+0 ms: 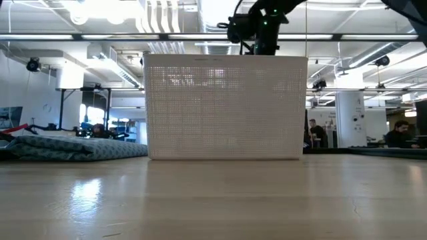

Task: Pick & place medical supplies in basket/bin
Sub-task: Put the blue first aid kit into the white bin, then put the white and purple medicine bottle into the white bin

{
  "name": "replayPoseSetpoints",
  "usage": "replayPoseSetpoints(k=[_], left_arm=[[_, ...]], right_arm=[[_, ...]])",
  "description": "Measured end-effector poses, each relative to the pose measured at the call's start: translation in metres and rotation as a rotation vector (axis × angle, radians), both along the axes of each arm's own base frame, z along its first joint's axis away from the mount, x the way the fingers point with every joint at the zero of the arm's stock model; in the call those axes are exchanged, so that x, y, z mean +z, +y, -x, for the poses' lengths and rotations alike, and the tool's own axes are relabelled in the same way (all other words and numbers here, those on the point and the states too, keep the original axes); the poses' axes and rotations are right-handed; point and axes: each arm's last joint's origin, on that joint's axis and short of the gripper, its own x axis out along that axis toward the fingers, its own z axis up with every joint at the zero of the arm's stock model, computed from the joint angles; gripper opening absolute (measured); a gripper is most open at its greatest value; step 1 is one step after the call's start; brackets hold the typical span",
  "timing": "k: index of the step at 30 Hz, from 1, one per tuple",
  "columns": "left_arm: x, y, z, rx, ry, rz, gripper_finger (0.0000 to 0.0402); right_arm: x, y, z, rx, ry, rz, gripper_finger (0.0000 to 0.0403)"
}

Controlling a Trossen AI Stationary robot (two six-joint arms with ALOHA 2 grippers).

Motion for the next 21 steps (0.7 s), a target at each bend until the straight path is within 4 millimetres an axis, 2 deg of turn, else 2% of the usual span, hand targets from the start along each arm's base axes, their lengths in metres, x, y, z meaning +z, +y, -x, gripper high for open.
replayPoseSetpoints(k=[4,12,16,21], left_arm=[[0.000,0.001,0.001,-0.001,0.009,-0.007,0.0141],[0.002,0.003,0.005,-0.022,0.036,0.029,0.0141],[-0.001,0.006,0.011,-0.060,0.143,0.094,0.0141],[-0.018,0.011,0.022,-0.053,0.359,0.208,0.0141]], right_arm=[[0.019,0.005,-0.001,0.046,-0.003,-0.007,0.0274],[0.089,0.023,0.028,0.123,0.038,0.074,0.0309],[0.125,0.037,0.052,0.122,0.003,0.149,0.0315],[0.152,0.060,0.077,0.143,-0.079,0.182,0.0309]])
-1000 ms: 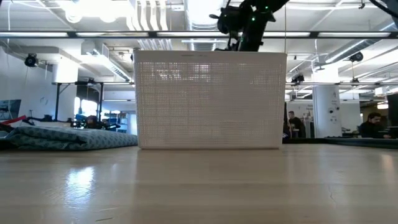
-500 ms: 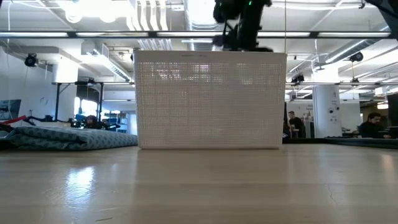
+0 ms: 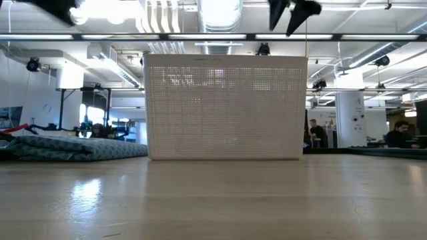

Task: Pick & place medical supplies in basket/bin
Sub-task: Put the white and purple medicine bottle into the white bin

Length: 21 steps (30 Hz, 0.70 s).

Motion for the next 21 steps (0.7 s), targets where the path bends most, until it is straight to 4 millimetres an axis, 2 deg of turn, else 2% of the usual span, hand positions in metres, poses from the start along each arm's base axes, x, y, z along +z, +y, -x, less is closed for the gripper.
replayPoseSetpoints(k=[5,9,12,14,17,21], left_arm=[[-0.014,-0.004,0.010,-0.062,0.226,0.139,0.0141],[-0.012,-0.023,0.016,-0.308,0.228,0.118,0.0141],[-0.013,-0.040,0.023,-0.616,0.261,0.024,0.0142],[-0.020,-0.048,0.026,-0.729,0.360,0.044,0.0146],[-0.033,-0.055,0.025,-0.779,0.474,0.109,0.0164],[-0.051,-0.063,0.019,-0.814,0.545,0.059,0.0209]], right_arm=[[0.012,0.033,0.023,0.039,-0.055,-0.014,0.0301],[0.008,0.062,0.029,0.130,-0.050,-0.023,0.0303],[-0.003,0.083,0.029,0.188,-0.017,-0.044,0.0311],[-0.013,0.094,0.027,0.196,0.006,-0.061,0.0316],[-0.030,0.111,0.025,0.200,0.045,-0.090,0.0323],[-0.054,0.132,0.023,0.205,0.113,-0.114,0.0331]])
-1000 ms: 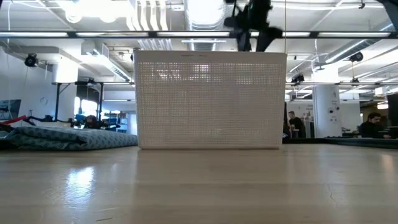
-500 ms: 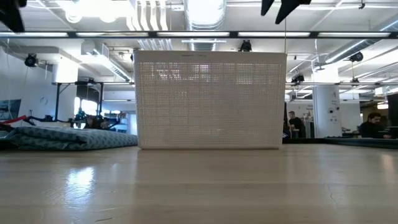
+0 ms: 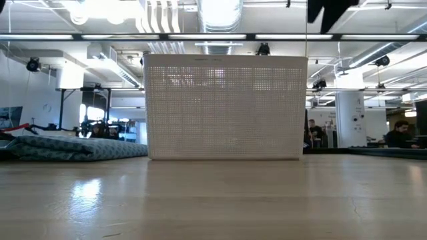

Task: Pick & place medical supplies in basket/bin
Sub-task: Put the white and purple medicine bottle into the white bin

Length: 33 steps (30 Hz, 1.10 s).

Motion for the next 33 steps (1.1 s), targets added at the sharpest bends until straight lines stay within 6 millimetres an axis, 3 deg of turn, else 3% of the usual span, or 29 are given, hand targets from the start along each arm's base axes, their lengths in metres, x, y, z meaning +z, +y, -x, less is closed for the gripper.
replayPoseSetpoints(k=[7,13,26,29,33], left_arm=[[-0.026,-0.009,-0.005,-0.099,0.060,-0.100,0.0302],[-0.048,-0.005,-0.002,-0.228,0.112,-0.181,0.0328],[-0.098,0.019,0.005,-0.204,0.170,-0.165,0.0324],[-0.099,0.024,0.000,-0.171,0.192,-0.149,0.0301],[-0.093,0.027,-0.012,-0.143,0.185,-0.112,0.0241]], right_arm=[[-0.031,0.031,0.002,-0.005,0.081,-0.012,0.0341],[-0.038,0.050,0.007,-0.031,0.077,-0.026,0.0343],[-0.038,0.063,0.011,-0.073,0.038,-0.047,0.0342],[-0.038,0.064,0.011,-0.077,0.036,-0.051,0.0343],[-0.038,0.065,0.011,-0.077,0.034,-0.050,0.0343]])
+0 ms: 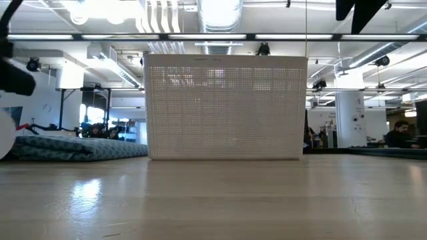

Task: Pick & place medical supplies in basket/bin
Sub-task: Put the white and purple medicine bottle into the white bin

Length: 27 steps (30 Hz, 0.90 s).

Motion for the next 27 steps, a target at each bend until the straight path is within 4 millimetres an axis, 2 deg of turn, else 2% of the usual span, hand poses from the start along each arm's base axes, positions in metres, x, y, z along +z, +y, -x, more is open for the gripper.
replayPoseSetpoints(k=[2,6,10,13,17,22,24,27], left_arm=[[0.007,-0.001,-0.007,-0.005,-0.018,0.023,0.0214],[0.029,-0.002,-0.022,0.015,-0.070,0.070,0.0195],[0.070,0.005,-0.039,0.058,-0.179,0.146,0.0197],[0.105,0.020,-0.052,0.087,-0.311,0.166,0.0197],[0.158,0.059,-0.067,0.187,-0.536,0.103,0.0197],[0.222,0.128,-0.071,0.351,-0.819,-0.079,0.0197],[0.241,0.158,-0.070,0.401,-0.885,-0.143,0.0198],[0.257,0.204,-0.071,0.474,-0.953,-0.168,0.0198]], right_arm=[[0.000,-0.001,0.000,-0.015,-0.016,0.027,0.0343],[0.001,-0.001,-0.001,-0.051,-0.062,0.084,0.0343],[0.002,0.001,0.000,-0.030,-0.067,0.099,0.0343],[0.002,0.003,0.001,-0.004,-0.064,0.107,0.0343],[0.000,0.006,0.002,-0.002,-0.062,0.109,0.0343],[-0.007,0.012,0.005,-0.002,-0.048,0.111,0.0343],[-0.011,0.015,0.007,-0.005,-0.044,0.109,0.0343],[-0.014,0.019,0.009,-0.022,-0.047,0.104,0.0343]])
